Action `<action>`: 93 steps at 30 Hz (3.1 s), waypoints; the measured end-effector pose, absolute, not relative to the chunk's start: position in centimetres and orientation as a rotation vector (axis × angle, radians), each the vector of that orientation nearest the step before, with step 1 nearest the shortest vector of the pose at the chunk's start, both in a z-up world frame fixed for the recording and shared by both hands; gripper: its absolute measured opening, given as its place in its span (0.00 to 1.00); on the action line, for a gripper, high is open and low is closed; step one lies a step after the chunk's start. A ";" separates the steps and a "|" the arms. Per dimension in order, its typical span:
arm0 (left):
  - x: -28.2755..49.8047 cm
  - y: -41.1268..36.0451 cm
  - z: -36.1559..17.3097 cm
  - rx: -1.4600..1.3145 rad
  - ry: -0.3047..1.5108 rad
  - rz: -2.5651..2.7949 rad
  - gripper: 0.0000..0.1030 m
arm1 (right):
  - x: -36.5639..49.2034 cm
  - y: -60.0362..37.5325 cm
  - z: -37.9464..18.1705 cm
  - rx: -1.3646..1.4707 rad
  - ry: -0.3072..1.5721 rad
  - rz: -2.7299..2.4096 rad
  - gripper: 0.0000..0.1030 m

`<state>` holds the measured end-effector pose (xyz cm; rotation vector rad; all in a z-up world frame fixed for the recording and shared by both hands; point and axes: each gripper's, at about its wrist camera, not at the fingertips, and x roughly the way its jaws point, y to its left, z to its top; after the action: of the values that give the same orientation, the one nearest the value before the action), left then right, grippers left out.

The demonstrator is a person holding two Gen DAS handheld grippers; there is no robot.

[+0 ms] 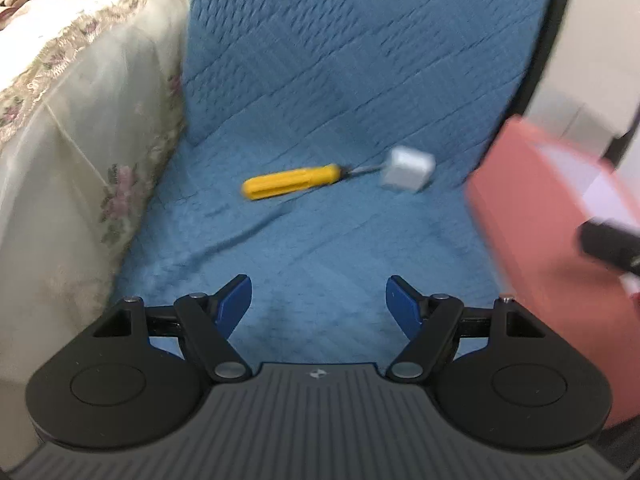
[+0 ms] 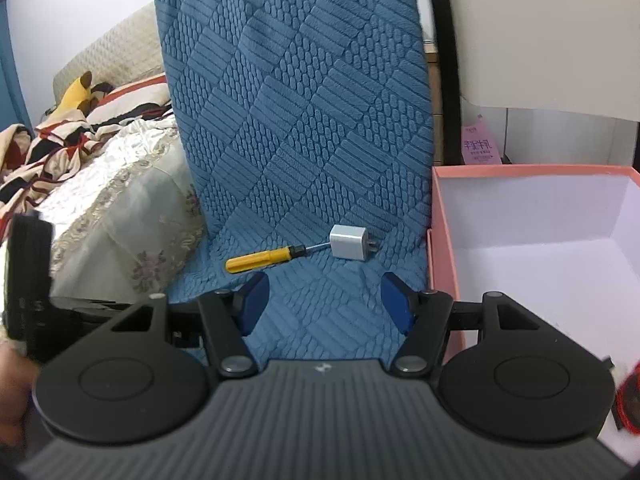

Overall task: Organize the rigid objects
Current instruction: 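Move both tools back toward the screwdriver and white plug on the seat, then grasp the white charger plug with the right tool while the left tool grasps the yellow screwdriver, then lift the screwdriver upright with the left tool while the right tool lifts the plug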

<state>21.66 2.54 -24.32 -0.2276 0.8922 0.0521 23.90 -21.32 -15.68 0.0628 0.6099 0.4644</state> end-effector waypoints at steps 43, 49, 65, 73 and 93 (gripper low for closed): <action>36.0 7.6 -28.7 -0.149 0.966 -0.069 0.54 | 43.0 -14.3 -24.3 -0.035 0.814 0.474 0.56; 35.7 7.8 -28.4 -0.137 0.973 -0.089 0.46 | 43.1 -14.4 -24.7 -0.052 0.821 0.473 0.49; 32.6 6.4 -27.6 -0.120 1.013 -0.178 0.29 | 40.6 -16.3 -22.3 -0.073 0.856 0.453 0.47; 29.9 6.5 -26.5 -0.197 0.989 -0.215 0.22 | 37.6 -17.7 -21.2 0.023 0.909 0.450 0.47; 23.9 4.0 -27.3 -0.357 0.999 -0.120 0.20 | 30.9 -19.9 -20.9 0.061 0.929 0.444 0.31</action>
<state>23.87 3.96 -27.32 -0.3569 0.9991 -0.1199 30.87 -19.89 -20.88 0.0615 0.9291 0.4442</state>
